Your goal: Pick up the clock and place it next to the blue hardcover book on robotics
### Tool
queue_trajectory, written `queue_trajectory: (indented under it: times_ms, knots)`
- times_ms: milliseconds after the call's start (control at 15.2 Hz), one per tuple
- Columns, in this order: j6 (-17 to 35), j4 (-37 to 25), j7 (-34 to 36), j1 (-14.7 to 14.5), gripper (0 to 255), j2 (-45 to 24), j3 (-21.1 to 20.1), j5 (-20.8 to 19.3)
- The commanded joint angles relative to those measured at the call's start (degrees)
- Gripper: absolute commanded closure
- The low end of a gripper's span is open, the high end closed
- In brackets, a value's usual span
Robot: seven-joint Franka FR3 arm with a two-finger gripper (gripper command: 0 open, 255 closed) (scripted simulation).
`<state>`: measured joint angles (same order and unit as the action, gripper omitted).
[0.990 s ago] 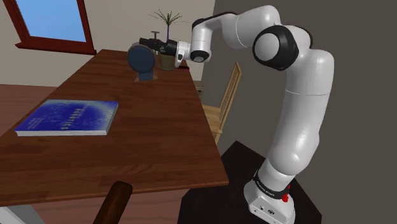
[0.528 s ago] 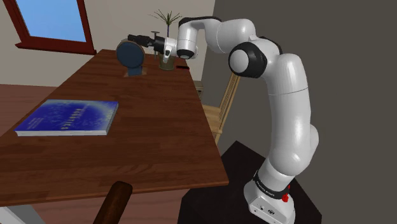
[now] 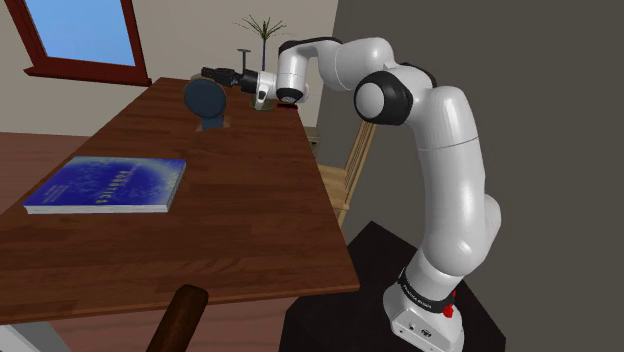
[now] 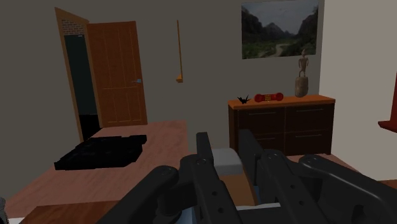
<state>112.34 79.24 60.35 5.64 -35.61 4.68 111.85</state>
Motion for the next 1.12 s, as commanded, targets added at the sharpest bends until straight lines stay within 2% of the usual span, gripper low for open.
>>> queue_trajectory:
  times_ms: [0,1056]
  knots:
    - [-0.4,0.4,-1.0,0.1,255,-0.5,-0.1,0.3]
    - [-3.3,1.9,-8.3,1.0,255,-6.4,-0.9,2.7]
